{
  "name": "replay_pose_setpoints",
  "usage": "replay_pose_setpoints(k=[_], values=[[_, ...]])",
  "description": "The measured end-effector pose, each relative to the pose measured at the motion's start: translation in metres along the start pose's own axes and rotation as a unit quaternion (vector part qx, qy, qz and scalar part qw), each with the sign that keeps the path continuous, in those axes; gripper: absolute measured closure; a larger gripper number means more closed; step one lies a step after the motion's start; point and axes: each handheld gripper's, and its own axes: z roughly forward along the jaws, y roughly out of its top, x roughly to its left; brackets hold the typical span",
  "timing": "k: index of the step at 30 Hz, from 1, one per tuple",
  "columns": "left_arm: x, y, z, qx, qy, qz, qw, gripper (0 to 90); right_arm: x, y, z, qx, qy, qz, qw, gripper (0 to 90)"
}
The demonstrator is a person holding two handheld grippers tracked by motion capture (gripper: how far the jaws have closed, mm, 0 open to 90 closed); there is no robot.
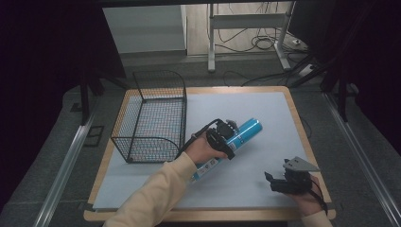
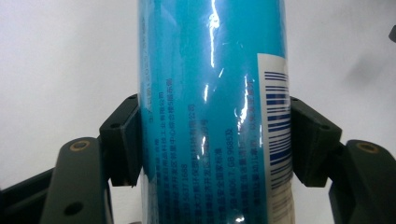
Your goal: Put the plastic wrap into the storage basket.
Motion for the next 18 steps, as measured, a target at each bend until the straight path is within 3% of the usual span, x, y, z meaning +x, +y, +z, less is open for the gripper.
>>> replay_pose_setpoints(k=[18], values=[[0.0, 0.005, -0.013, -0.01, -0.005, 0.007, 0.9999, 31.5, 0.0, -0.001, 0.001, 0.005, -0.002, -0.001, 1.0, 12.2]])
